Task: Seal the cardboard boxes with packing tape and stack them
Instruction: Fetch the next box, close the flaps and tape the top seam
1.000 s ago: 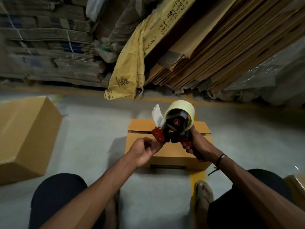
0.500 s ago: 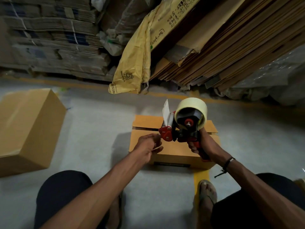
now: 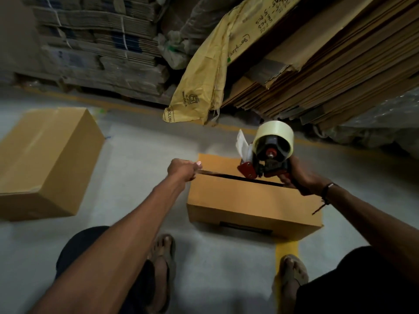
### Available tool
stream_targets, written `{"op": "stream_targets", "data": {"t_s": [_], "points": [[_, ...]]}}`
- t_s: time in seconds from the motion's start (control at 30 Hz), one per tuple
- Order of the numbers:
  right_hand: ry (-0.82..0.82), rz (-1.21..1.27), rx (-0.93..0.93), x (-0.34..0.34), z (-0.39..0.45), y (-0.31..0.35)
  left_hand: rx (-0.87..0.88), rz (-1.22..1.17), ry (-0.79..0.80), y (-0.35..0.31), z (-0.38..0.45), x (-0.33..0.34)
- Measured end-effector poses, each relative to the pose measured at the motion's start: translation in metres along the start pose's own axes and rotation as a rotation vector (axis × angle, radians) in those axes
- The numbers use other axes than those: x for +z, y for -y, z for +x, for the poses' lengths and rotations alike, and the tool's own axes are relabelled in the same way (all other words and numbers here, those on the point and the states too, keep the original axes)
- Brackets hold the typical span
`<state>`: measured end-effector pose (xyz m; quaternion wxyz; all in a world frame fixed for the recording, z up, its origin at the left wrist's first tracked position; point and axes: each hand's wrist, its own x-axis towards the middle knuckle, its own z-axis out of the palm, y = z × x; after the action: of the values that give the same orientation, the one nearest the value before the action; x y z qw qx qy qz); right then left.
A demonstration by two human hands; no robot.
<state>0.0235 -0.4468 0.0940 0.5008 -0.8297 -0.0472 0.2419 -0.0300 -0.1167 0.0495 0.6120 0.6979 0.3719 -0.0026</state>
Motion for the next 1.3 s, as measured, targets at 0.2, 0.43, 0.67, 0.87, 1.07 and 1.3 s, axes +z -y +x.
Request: {"op": "stream_targets", "data": {"t_s": [0.2,0.43,0.67,0.87,1.07,1.3], "points": [[0.003,-0.211,-0.102,0.029,0.074,-0.002,0.083,0.275,0.005,-0.017,0.064,-0.007],[-0.093,-0.538,-0.093,0.070,0.166,-0.057,0.161,0.366,-0.030,0.028,0.131,-0.008],[-0.085,-0.662,-0.135,0.083,0.221,-0.096,0.141,0.317,-0.087,0.069,0.164,0.006],[-0.019,-0.755,-0.068,0.094,0.234,-0.127,0.186,0.328,-0.076,0.110,0.180,0.021],[-0.050,-0.774,-0.136,0.101,0.242,-0.140,0.185,0.349,-0.088,0.121,0.186,0.025],[-0.119,-0.718,-0.165,0.109,0.246,-0.149,0.168,0.353,-0.106,0.128,0.201,0.026]]}}
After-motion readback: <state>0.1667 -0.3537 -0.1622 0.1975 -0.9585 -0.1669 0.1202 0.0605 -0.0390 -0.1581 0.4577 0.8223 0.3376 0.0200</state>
